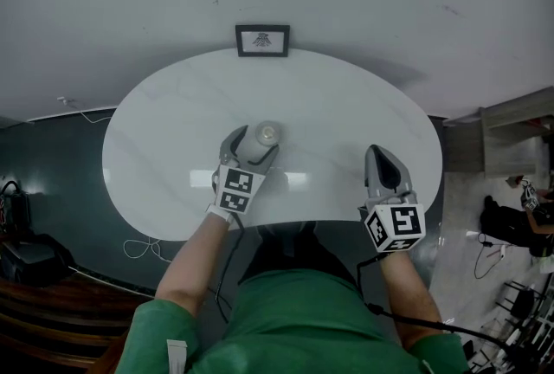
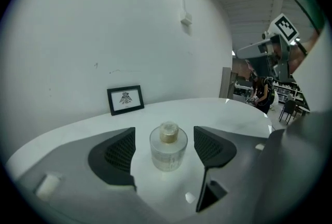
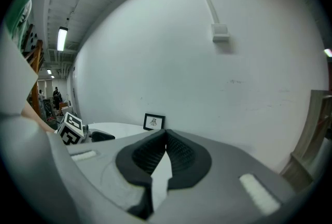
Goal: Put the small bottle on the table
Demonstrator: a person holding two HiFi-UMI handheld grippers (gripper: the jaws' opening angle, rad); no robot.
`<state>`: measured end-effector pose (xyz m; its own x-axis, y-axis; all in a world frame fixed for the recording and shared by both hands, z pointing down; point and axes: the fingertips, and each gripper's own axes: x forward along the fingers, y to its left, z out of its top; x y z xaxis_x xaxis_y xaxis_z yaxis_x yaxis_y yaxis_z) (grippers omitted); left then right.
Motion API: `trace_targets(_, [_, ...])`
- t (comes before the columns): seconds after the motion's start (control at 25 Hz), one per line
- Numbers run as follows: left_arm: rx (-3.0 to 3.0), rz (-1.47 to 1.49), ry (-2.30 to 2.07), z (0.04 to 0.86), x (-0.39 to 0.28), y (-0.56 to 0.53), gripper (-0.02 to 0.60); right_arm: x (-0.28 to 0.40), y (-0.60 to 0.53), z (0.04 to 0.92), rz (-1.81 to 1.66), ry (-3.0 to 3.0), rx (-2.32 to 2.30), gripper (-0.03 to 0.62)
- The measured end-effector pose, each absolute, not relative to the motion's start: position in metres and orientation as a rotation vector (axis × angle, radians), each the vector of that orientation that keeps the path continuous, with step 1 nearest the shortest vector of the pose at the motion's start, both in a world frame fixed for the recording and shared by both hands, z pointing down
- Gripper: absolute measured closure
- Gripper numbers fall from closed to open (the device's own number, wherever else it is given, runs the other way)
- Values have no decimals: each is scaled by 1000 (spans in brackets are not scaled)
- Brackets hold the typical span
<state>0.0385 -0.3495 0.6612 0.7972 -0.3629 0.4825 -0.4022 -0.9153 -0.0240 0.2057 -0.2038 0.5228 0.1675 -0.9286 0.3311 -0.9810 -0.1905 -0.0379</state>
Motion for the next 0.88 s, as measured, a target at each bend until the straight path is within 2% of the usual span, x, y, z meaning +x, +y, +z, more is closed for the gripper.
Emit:
trace_targets(0.2, [2834,664,-735,637,14,-354,235,209,-211,511,397,-1887,2274,592])
trace_targets(0.36, [2852,571,-901,600,-4,-364,361,204,-225,492,332,-1943,2273,592])
trace_targets(0.6, [2849,528,-1055,555,-26,-369,444,194,-236,465,257,-2020,2261,592])
trace_targets(0.76, [2792,545,-1187,529,-44,-373,531,187,-238,444,190,-2062,2269,592])
trace_targets(0.88, [2793,482,-1207,501,-46,-365,552,184,-237,431,150,-2084,2266,592])
